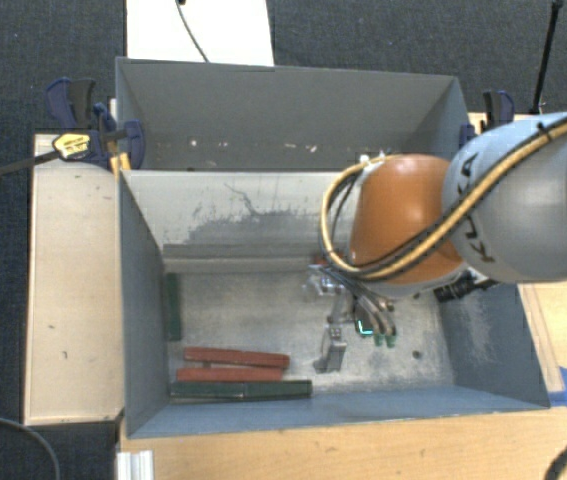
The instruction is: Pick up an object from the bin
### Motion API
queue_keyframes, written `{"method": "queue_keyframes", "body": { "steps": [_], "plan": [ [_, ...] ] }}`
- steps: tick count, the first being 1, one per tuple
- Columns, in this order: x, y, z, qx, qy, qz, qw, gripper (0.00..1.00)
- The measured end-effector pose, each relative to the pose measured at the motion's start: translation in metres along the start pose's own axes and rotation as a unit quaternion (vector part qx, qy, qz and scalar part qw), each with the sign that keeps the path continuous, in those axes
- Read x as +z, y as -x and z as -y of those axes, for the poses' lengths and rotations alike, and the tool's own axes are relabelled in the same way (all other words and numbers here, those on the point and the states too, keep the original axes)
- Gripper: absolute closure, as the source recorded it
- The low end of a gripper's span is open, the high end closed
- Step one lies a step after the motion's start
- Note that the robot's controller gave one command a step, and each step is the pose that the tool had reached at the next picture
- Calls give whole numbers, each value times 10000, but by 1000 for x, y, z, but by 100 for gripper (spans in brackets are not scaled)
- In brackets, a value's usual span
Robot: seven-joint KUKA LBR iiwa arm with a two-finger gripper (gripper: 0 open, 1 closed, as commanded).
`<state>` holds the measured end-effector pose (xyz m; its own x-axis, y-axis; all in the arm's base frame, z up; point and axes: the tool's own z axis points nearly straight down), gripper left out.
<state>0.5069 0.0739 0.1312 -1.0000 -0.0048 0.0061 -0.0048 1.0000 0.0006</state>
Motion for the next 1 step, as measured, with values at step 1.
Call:
{"method": "queue_keyframes", "body": {
  "steps": [1],
  "plan": [
    [63,-25,-29,-163,8,61,9998,0]
  ]
}}
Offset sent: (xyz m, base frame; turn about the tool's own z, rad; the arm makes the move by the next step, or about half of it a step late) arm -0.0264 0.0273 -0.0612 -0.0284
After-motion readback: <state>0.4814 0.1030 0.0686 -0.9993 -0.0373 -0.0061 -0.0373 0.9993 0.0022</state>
